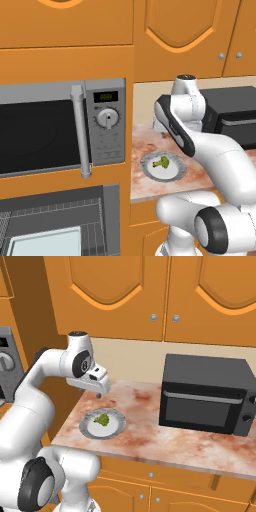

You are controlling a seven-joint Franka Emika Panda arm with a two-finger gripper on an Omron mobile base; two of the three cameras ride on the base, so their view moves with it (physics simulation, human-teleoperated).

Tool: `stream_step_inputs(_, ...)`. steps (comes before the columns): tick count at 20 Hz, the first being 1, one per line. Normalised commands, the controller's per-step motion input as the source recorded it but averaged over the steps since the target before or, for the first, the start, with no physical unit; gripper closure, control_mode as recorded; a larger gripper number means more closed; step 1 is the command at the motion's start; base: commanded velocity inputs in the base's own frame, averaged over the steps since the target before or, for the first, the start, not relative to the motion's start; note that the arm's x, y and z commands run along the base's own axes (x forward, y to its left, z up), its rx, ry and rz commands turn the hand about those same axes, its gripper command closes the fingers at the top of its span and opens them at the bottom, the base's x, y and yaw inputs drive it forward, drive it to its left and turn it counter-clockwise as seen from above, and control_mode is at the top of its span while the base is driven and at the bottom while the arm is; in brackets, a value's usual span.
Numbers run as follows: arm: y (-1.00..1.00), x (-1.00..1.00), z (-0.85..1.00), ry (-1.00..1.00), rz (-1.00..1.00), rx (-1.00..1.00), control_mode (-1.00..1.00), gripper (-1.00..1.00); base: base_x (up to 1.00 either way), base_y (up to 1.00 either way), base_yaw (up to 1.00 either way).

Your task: Place the broccoli on the bottom rack of the oven.

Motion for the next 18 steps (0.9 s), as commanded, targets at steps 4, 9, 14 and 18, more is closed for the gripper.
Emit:
stream_step_inputs(4,-0.20,0.23,-0.49,0.00,-0.18,0.12,-1.00,-1.00,0.00,0.00,0.00)
stream_step_inputs(9,-0.04,0.30,-0.50,0.00,-0.01,0.13,-1.00,-1.00,0.00,0.00,0.00)
stream_step_inputs(14,0.00,0.47,-0.57,0.02,-0.01,0.00,-1.00,-1.00,0.00,0.00,0.00)
stream_step_inputs(18,-0.01,0.36,-0.60,0.01,-0.01,0.00,-1.00,-1.00,0.00,0.00,0.00)
